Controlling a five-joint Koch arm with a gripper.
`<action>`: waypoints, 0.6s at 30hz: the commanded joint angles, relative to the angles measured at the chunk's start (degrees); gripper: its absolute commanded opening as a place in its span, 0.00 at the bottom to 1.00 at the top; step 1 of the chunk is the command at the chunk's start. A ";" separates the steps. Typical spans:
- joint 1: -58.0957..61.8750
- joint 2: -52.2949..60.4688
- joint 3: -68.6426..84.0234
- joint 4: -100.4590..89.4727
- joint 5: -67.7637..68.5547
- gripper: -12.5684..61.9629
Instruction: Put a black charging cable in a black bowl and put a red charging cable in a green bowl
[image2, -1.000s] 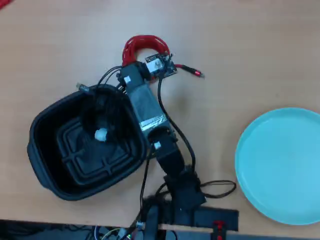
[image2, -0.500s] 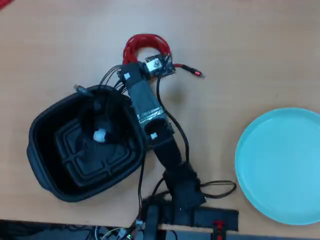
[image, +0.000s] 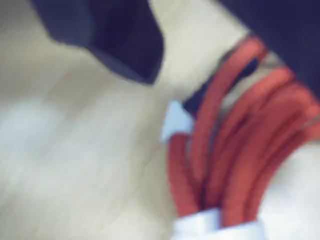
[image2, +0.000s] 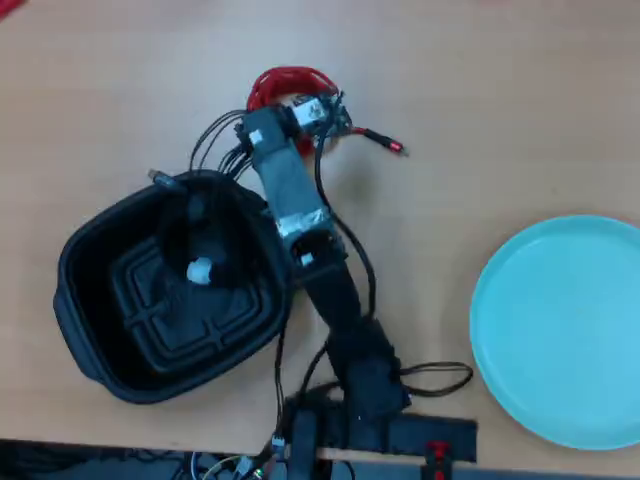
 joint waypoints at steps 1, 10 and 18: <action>1.05 -2.11 -5.01 0.79 3.16 0.77; 1.05 -4.66 -4.39 1.41 4.04 0.59; 1.23 -4.48 -3.87 3.78 4.22 0.10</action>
